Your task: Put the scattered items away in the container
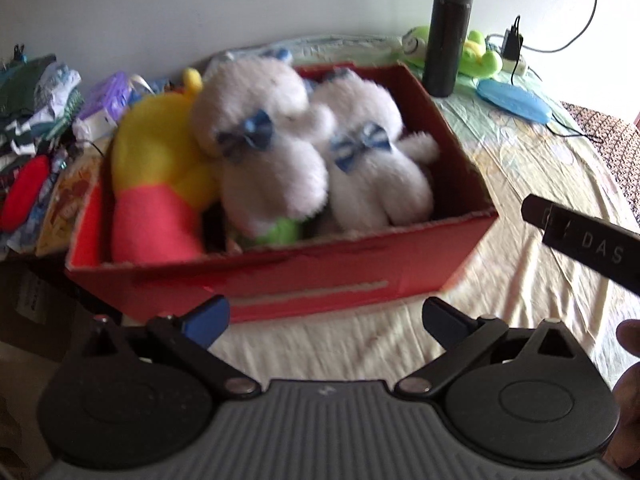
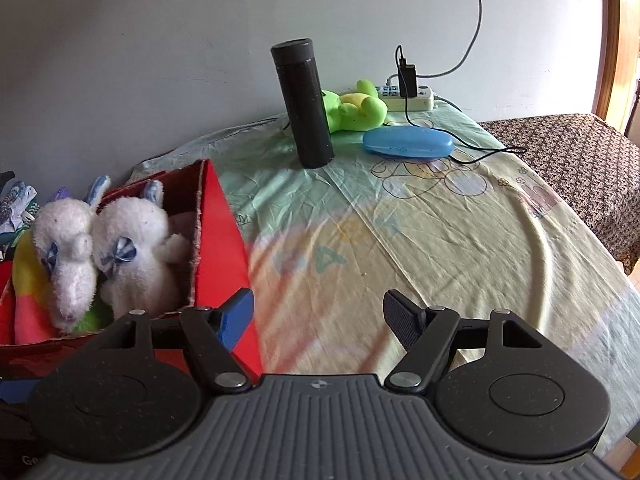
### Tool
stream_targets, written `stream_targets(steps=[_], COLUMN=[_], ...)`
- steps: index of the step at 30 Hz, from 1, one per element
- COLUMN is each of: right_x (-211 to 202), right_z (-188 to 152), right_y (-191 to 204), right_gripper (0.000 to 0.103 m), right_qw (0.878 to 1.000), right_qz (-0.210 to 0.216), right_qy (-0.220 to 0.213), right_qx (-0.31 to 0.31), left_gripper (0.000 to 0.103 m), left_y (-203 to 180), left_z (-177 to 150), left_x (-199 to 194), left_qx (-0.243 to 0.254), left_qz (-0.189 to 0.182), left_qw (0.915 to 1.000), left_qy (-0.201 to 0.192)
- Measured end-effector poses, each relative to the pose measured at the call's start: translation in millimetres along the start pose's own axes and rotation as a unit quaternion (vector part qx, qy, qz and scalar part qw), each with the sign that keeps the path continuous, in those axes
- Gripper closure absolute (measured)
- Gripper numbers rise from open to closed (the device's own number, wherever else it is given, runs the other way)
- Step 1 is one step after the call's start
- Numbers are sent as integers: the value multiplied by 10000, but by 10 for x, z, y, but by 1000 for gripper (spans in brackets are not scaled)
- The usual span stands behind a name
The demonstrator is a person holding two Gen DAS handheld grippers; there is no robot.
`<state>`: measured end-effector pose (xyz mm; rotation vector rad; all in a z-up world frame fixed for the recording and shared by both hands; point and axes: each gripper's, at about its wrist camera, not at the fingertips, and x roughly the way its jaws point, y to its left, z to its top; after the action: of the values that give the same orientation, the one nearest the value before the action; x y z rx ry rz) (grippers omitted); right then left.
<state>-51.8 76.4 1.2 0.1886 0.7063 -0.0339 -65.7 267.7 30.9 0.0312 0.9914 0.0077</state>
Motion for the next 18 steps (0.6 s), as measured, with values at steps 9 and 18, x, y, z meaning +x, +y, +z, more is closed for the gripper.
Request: stream_targets(steps=[9, 18], right_x=[-165, -280], right_z=[-90, -230], right_y=[457, 899], right_gripper=[27, 21], right_qw=[9998, 9994], right_qz=[-44, -63], right_qy=[-205, -301], right_qx=[-67, -187], left_gripper=[1, 1], left_y=[471, 839], left_z=[25, -45], left_x=[-75, -140], left_qx=[3, 111], left_qz=[119, 164], left_qw=[9998, 9995], left_qy=[-189, -248])
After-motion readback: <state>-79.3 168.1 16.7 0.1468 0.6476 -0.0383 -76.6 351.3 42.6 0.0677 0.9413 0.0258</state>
